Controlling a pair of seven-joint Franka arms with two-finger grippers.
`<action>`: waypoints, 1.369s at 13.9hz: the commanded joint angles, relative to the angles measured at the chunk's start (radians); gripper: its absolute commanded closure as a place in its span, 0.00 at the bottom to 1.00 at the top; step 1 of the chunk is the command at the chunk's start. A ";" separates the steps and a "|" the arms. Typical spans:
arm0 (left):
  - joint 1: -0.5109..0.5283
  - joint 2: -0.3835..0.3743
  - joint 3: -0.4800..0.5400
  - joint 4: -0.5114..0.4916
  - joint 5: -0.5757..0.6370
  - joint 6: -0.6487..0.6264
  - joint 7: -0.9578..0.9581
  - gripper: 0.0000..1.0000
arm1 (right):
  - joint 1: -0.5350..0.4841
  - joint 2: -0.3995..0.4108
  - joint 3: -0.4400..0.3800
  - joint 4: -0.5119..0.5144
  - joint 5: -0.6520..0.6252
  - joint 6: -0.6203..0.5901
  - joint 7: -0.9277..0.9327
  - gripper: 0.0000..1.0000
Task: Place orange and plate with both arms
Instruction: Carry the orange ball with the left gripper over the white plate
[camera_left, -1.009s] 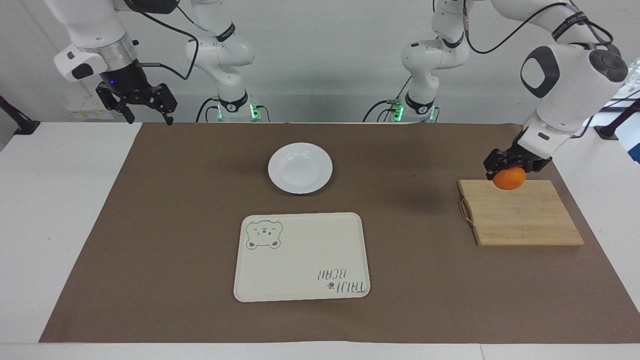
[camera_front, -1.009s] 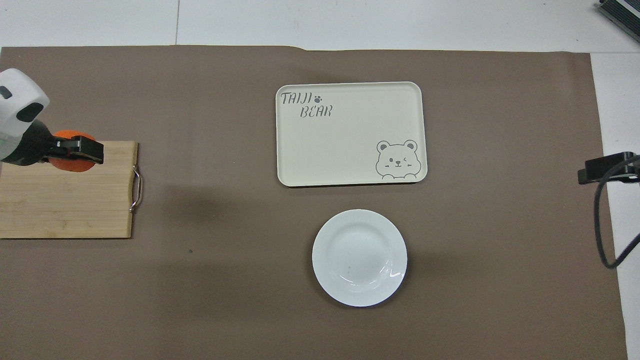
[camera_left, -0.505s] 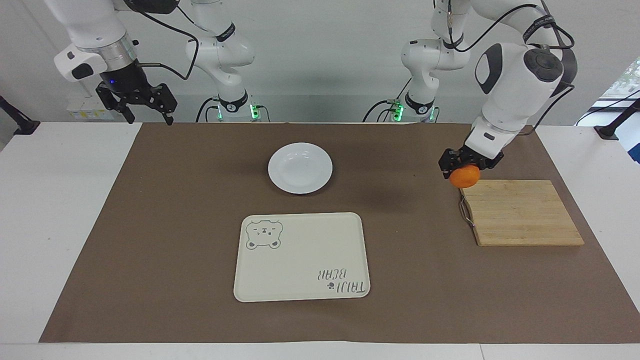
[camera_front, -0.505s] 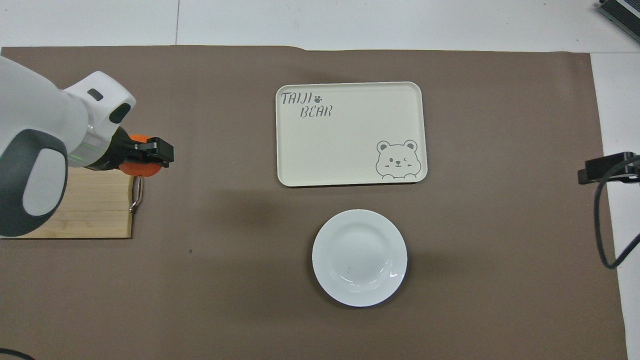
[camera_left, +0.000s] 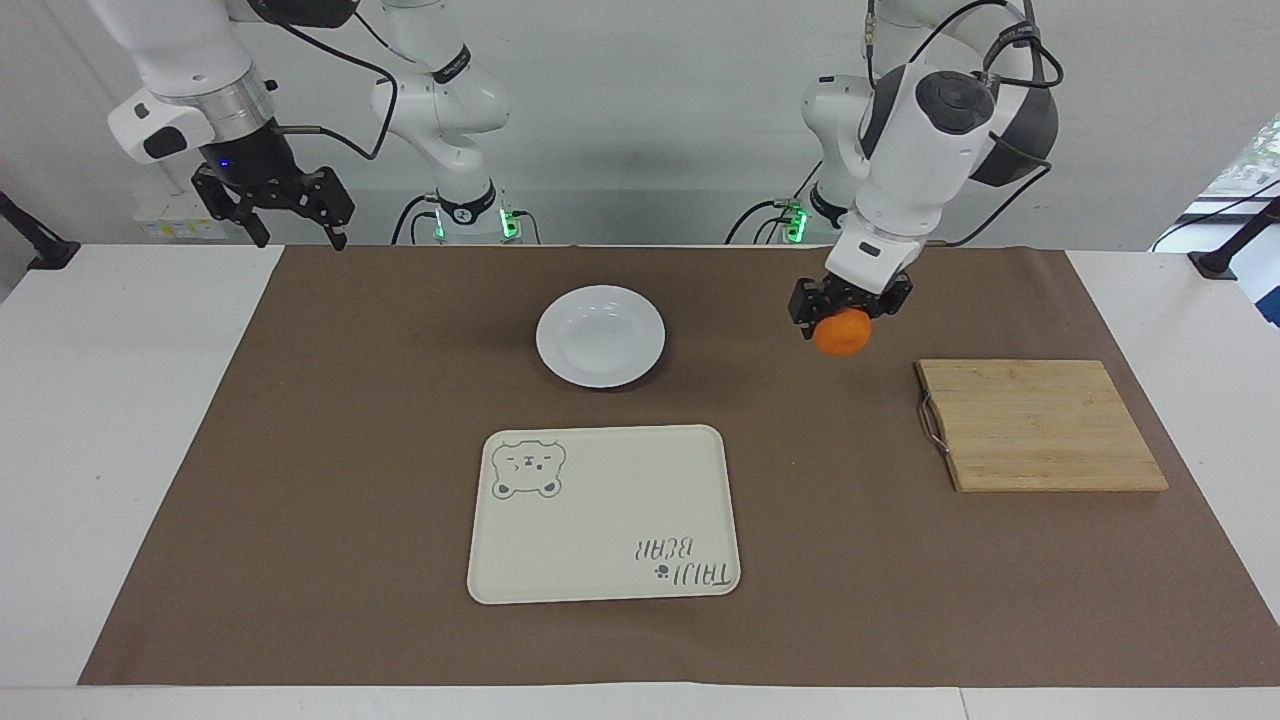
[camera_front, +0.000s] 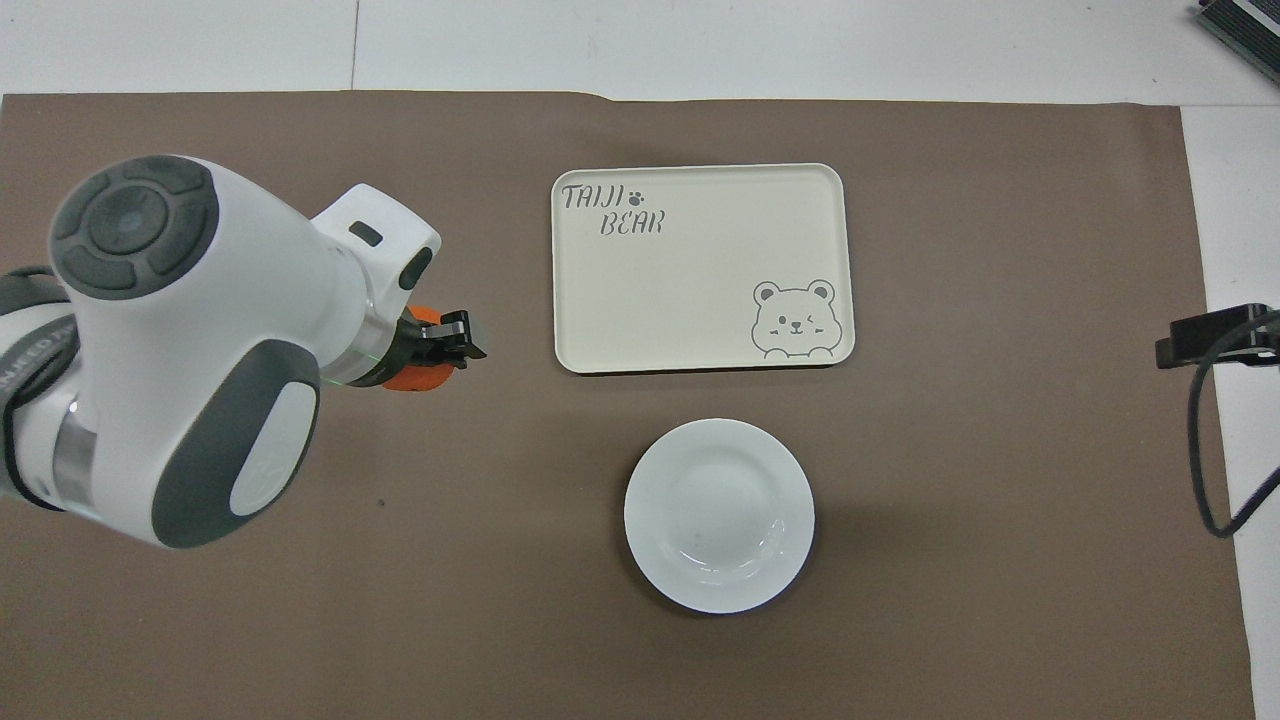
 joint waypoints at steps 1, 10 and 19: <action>-0.072 -0.055 0.017 -0.062 -0.051 0.033 -0.078 1.00 | -0.008 -0.001 0.004 0.008 0.000 -0.015 -0.015 0.00; -0.350 0.016 0.017 -0.211 -0.128 0.374 -0.296 1.00 | 0.002 -0.004 0.007 0.008 0.000 -0.023 -0.015 0.00; -0.538 0.176 0.020 -0.291 -0.127 0.639 -0.396 1.00 | 0.007 -0.038 0.017 -0.048 -0.019 0.035 -0.038 0.00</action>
